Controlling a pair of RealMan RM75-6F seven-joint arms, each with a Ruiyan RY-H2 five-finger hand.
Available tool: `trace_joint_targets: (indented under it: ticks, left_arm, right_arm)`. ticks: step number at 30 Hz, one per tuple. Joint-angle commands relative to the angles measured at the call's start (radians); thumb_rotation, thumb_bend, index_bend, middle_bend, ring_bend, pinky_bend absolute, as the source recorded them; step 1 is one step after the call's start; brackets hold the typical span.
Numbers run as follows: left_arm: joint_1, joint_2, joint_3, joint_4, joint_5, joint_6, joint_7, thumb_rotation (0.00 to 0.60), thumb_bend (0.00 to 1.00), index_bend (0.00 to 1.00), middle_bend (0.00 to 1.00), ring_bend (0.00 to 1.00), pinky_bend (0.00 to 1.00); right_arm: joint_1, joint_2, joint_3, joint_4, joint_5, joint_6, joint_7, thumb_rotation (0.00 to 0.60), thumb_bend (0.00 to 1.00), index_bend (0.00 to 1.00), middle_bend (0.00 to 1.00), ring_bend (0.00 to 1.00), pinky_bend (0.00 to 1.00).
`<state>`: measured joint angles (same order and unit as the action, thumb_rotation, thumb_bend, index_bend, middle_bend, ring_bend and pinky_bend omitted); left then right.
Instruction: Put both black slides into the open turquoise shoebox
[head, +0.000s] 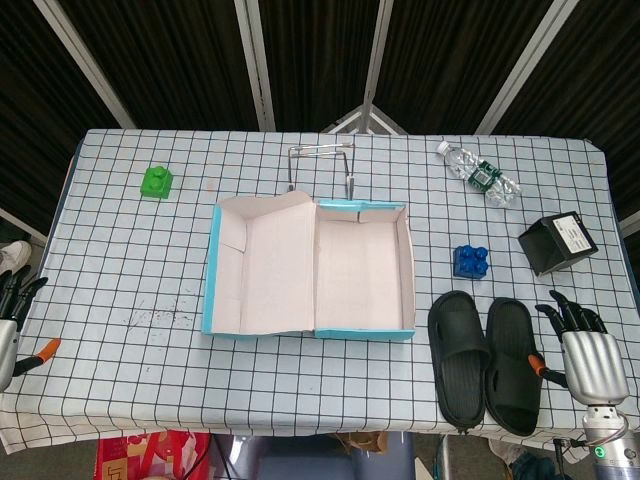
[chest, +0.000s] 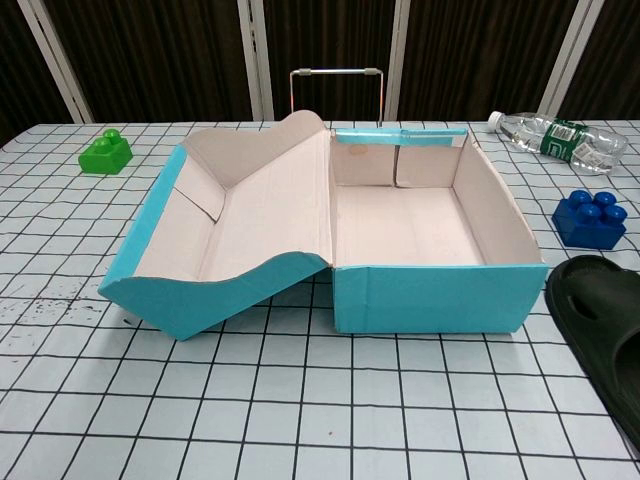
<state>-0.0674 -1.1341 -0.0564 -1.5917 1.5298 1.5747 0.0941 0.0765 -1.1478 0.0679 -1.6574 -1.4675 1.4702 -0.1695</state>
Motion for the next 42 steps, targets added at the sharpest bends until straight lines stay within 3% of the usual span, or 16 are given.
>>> trace_joint_targets:
  ticks: [1,13,16,20,26,33,42]
  left_arm:
    - [0.000,0.001,-0.004,0.001,-0.005,-0.001,-0.003,0.600,0.26,0.15,0.02,0.01,0.13]
    - [-0.006,-0.003,0.000,-0.007,-0.002,-0.014,0.005,0.600,0.26,0.15,0.01,0.01,0.13]
    - [-0.004,0.000,-0.003,-0.007,-0.017,-0.021,0.005,0.600,0.26,0.15,0.01,0.01,0.13]
    - [-0.005,0.001,-0.004,-0.018,-0.021,-0.024,0.014,0.600,0.26,0.15,0.01,0.01,0.13]
    - [-0.007,0.003,-0.002,-0.018,-0.021,-0.030,0.006,0.600,0.26,0.15,0.01,0.01,0.13]
    - [-0.005,0.009,-0.008,-0.022,-0.035,-0.031,-0.001,0.600,0.26,0.15,0.01,0.01,0.13]
    - [-0.007,0.011,-0.012,-0.016,-0.044,-0.037,-0.010,0.600,0.26,0.15,0.00,0.01,0.13]
  right_arm:
    - [0.001,-0.002,0.000,-0.002,0.001,-0.002,-0.004,0.600,0.19,0.28,0.16,0.18,0.23]
    - [-0.008,0.024,-0.005,-0.046,0.017,-0.013,0.042,0.600,0.19,0.27,0.15,0.18,0.23]
    - [0.011,0.042,-0.012,-0.067,0.032,-0.070,0.056,0.600,0.19,0.23,0.13,0.15,0.22]
    - [0.091,0.122,-0.012,-0.124,0.095,-0.247,0.008,0.600,0.19,0.11,0.04,0.04,0.17]
    - [0.245,0.238,0.006,-0.260,0.339,-0.528,-0.170,0.600,0.19,0.06,0.01,0.01,0.15]
    - [0.419,0.226,0.004,-0.319,0.623,-0.648,-0.398,0.600,0.19,0.05,0.01,0.00,0.14]
    - [0.664,0.172,-0.036,-0.314,0.967,-0.709,-0.578,0.600,0.19,0.05,0.01,0.00,0.14]
